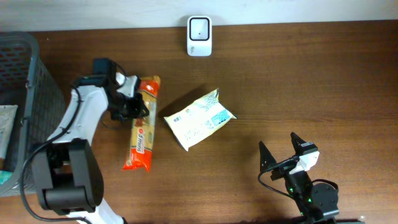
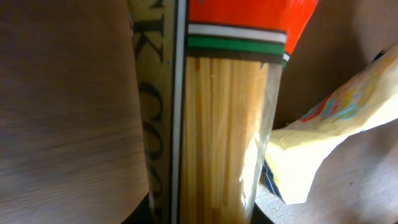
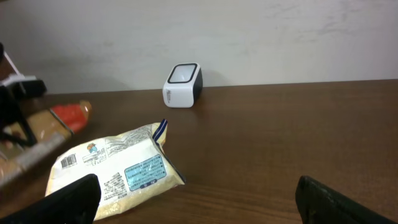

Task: Scan the item barcode
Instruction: 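Grasp the red-and-yellow pasta package from the basket, place it on table, then grasp the white tube from the basket and lay it beside the pasta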

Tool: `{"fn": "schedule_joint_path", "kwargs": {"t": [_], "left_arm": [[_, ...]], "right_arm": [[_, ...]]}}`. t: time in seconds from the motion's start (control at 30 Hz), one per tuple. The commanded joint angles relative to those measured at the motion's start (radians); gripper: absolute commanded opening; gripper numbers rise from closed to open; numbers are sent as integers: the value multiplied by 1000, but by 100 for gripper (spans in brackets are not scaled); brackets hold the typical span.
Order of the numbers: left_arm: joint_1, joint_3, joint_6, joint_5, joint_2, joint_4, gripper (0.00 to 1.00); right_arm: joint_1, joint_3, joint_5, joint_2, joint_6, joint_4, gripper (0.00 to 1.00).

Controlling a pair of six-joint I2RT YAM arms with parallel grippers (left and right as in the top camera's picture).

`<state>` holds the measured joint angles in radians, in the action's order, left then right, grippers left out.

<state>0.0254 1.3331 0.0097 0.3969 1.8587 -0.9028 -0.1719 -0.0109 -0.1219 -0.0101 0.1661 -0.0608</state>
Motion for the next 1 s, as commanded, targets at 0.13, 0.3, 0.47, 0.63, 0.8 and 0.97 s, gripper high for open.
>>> {"fn": "schedule_joint_path", "kwargs": {"t": [0.13, 0.3, 0.47, 0.63, 0.8, 0.97], "left_arm": [[5, 51, -25, 79, -53, 53, 100], [116, 476, 57, 74, -246, 38, 99], [263, 596, 174, -346, -387, 75, 100], [471, 503, 20, -703, -280, 64, 99], [580, 322, 125, -830, -155, 117, 100], [669, 150, 334, -800, -35, 260, 99]], "right_arm": [[-6, 5, 2, 7, 7, -4, 99], [-6, 5, 2, 7, 7, -4, 99], [-6, 5, 2, 7, 7, -4, 99], [-6, 5, 2, 7, 7, -4, 99], [-6, 5, 2, 7, 7, -4, 99], [-6, 5, 2, 7, 7, -4, 99]]}}
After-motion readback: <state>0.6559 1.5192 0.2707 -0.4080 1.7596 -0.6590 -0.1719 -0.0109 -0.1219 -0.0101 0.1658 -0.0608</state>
